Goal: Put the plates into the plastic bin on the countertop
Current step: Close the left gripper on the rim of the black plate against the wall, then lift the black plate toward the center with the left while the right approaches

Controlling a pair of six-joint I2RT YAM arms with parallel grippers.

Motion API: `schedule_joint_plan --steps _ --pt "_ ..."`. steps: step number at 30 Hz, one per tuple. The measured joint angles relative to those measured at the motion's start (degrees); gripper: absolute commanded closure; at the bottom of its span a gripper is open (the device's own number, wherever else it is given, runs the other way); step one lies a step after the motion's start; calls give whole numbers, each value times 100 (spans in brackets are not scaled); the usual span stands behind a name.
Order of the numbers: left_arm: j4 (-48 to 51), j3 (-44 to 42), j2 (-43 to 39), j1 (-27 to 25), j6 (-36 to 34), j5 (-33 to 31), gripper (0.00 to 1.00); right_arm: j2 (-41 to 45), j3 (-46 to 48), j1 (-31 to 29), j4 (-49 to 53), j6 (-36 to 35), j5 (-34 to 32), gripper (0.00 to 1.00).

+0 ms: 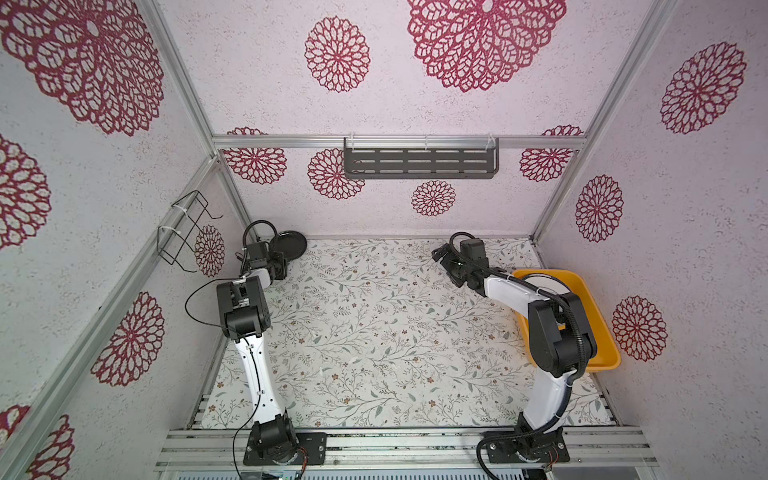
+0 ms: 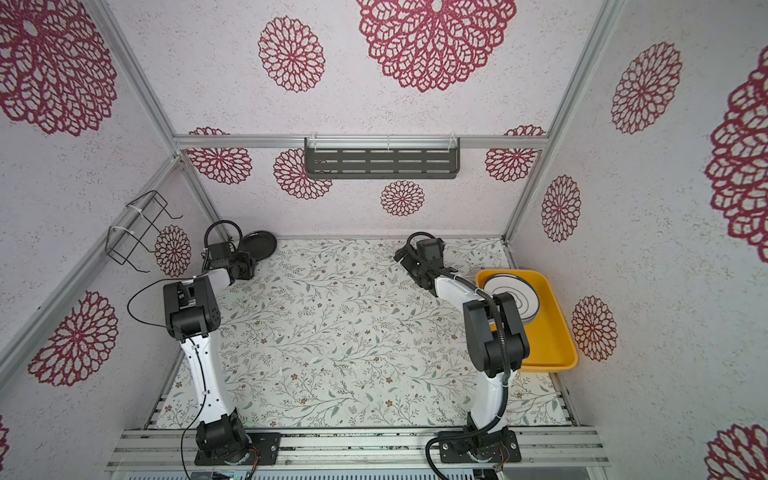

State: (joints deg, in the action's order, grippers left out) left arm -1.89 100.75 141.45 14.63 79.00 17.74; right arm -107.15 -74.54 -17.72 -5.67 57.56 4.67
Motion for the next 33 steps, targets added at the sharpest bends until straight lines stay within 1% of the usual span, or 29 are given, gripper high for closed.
schedule_joint_plan --steps 11,16,18,25,30,33 --pt "702 -957 -809 -1237 -1043 605 100 363 481 223 -52 -105 61 1" --pt "1038 -1106 -1047 -1657 -1493 1169 100 376 686 295 -203 -129 315 1" --pt "1080 -1231 -1191 -1768 -1596 1290 100 374 715 297 -293 -146 468 1" --pt "957 -1735 -1843 -2194 -1558 1541 100 201 616 293 -732 -160 1272 1" --pt "798 -1875 -1996 -2577 -1467 1679 100 -387 -96 205 -529 -415 1759 3" --pt "761 -1884 -2009 -2817 -1425 1738 100 -586 -382 173 -391 -551 2039 4"
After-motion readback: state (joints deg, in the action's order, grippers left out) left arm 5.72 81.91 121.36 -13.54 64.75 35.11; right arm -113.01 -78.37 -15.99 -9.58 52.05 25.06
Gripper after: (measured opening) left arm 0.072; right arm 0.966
